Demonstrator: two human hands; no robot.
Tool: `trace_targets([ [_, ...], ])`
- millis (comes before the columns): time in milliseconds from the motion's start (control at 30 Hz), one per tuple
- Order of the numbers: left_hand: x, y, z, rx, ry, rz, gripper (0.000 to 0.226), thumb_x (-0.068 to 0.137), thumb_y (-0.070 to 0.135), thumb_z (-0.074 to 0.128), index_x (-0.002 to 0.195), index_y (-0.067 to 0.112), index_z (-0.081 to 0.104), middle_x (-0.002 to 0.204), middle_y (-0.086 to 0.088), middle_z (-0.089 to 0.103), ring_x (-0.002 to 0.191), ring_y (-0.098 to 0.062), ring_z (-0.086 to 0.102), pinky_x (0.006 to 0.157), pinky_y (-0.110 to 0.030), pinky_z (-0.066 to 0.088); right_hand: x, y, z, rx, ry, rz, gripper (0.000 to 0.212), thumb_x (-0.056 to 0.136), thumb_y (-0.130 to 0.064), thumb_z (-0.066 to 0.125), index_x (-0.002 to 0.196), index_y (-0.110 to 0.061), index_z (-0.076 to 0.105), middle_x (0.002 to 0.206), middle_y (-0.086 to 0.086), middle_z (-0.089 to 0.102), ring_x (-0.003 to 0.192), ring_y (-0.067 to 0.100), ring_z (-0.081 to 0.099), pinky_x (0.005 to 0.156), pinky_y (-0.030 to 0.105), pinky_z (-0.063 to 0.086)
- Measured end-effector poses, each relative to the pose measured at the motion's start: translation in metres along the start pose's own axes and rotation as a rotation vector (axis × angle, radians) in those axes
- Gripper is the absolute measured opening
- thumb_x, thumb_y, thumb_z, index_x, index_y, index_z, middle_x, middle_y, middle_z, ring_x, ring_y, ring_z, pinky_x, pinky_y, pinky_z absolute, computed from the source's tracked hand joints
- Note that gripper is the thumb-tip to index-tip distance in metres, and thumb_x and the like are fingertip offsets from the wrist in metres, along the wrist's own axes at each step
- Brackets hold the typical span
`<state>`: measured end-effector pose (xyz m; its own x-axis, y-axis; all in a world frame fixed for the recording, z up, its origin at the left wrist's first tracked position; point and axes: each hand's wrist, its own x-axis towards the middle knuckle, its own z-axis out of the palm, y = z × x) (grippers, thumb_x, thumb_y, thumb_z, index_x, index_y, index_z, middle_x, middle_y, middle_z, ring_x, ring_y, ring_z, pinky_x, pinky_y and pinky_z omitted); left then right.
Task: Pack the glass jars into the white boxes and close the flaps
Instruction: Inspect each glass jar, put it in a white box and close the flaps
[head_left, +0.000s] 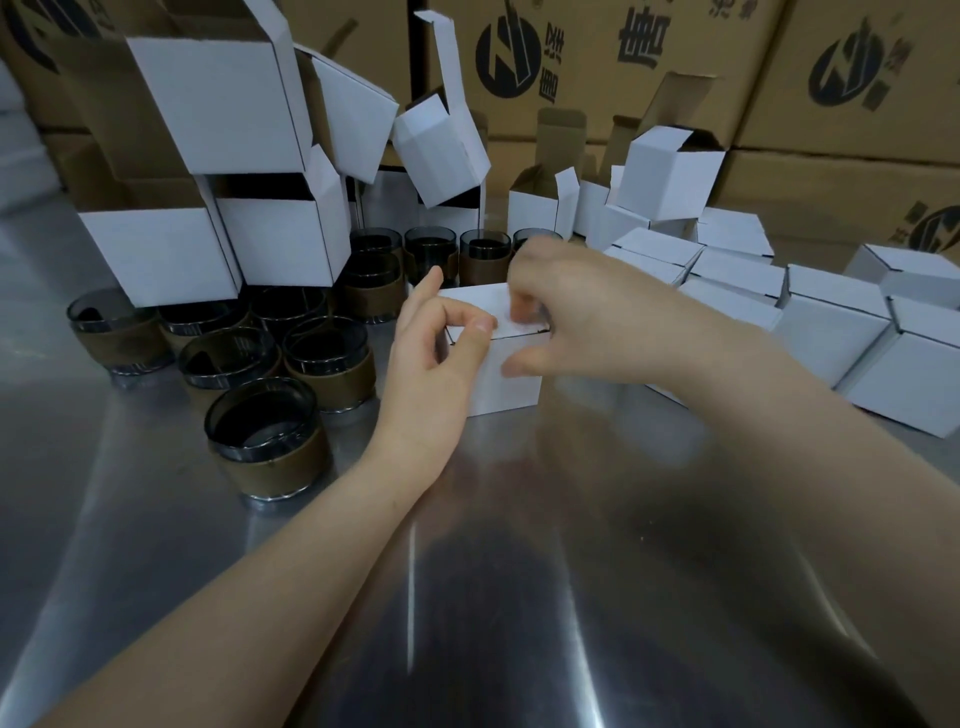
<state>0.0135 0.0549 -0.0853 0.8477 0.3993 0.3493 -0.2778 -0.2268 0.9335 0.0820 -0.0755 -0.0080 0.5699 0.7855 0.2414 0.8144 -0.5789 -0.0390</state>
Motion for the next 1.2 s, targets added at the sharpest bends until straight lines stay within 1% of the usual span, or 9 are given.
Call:
trace_targets([
  [100,-0.002,0.000,-0.001,0.022,0.011,0.020,0.017,0.099,0.021,0.053,0.108,0.032,0.062,0.155,0.013,0.028,0.134,0.010,0.024,0.105,-0.008,0.025,0.002,-0.004,0.014,-0.006,0.072,0.013,0.037,0.079,-0.043,0.072,0.089,-0.019,0.045,0.084,-0.009,0.043,0.081,0.017,0.048,0.062,0.032,0.036],
  [200,-0.001,0.000,-0.001,0.006,0.098,0.004,0.023,0.098,0.017,0.053,0.114,0.034,0.056,0.143,0.005,0.040,0.137,-0.006,0.034,0.116,-0.034,0.030,0.005,-0.001,0.019,-0.086,0.135,0.017,0.037,0.081,-0.047,0.068,0.103,-0.022,0.052,0.091,-0.005,0.048,0.086,0.018,0.048,0.068,0.031,0.030],
  [267,0.000,0.000,-0.001,0.000,0.143,-0.016,0.022,0.098,0.015,0.054,0.111,0.032,0.057,0.133,0.002,0.046,0.131,-0.012,0.041,0.114,-0.038,0.033,0.007,0.001,0.021,-0.163,0.139,0.043,0.044,0.083,-0.049,0.064,0.118,-0.026,0.056,0.096,-0.004,0.044,0.090,0.018,0.043,0.076,0.032,0.028],
  [367,0.001,0.000,-0.001,0.030,0.158,-0.027,0.020,0.097,0.012,0.053,0.106,0.028,0.059,0.123,0.005,0.048,0.125,-0.011,0.045,0.112,-0.035,0.035,0.006,0.004,0.023,-0.239,0.161,0.137,0.046,0.084,-0.050,0.060,0.124,-0.027,0.058,0.097,-0.002,0.041,0.098,0.022,0.045,0.086,0.035,0.026],
  [633,-0.001,-0.001,0.000,0.095,0.131,-0.040,0.024,0.094,0.007,0.051,0.096,0.029,0.060,0.114,0.011,0.048,0.119,-0.009,0.048,0.101,-0.022,0.035,0.004,0.011,0.024,-0.356,0.172,0.376,0.041,0.081,-0.050,0.064,0.109,-0.019,0.062,0.101,0.007,0.047,0.102,0.033,0.047,0.090,0.041,0.027],
  [700,0.000,-0.001,0.000,0.102,0.129,-0.043,0.023,0.094,0.008,0.051,0.094,0.029,0.061,0.114,0.012,0.049,0.119,-0.009,0.049,0.103,-0.024,0.036,0.003,0.014,0.023,-0.306,0.172,0.403,0.041,0.080,-0.048,0.066,0.108,-0.018,0.059,0.099,0.006,0.041,0.103,0.034,0.044,0.089,0.041,0.027],
  [900,-0.001,-0.002,0.001,0.136,0.111,-0.043,0.022,0.094,0.010,0.051,0.094,0.030,0.061,0.111,0.017,0.048,0.114,-0.004,0.047,0.100,-0.025,0.036,0.005,0.022,0.021,-0.137,0.162,0.358,0.041,0.076,-0.044,0.068,0.105,-0.023,0.048,0.090,0.001,0.049,0.093,0.026,0.044,0.077,0.036,0.018],
  [1000,0.000,-0.002,0.001,0.141,0.109,-0.042,0.023,0.093,0.009,0.051,0.094,0.030,0.061,0.110,0.017,0.048,0.114,-0.004,0.048,0.098,-0.025,0.037,0.008,0.024,0.021,-0.042,0.153,0.373,0.050,0.070,-0.045,0.072,0.111,-0.027,0.048,0.099,0.001,0.045,0.094,0.021,0.033,0.079,0.035,0.018],
  [1200,-0.001,-0.002,0.001,0.144,0.110,-0.039,0.021,0.093,0.010,0.051,0.095,0.028,0.062,0.109,0.016,0.049,0.115,-0.008,0.049,0.100,-0.029,0.039,0.011,0.027,0.018,0.229,0.083,0.333,0.060,0.067,-0.037,0.078,0.115,-0.030,0.044,0.110,0.001,0.043,0.102,0.021,0.044,0.077,0.031,0.032],
])
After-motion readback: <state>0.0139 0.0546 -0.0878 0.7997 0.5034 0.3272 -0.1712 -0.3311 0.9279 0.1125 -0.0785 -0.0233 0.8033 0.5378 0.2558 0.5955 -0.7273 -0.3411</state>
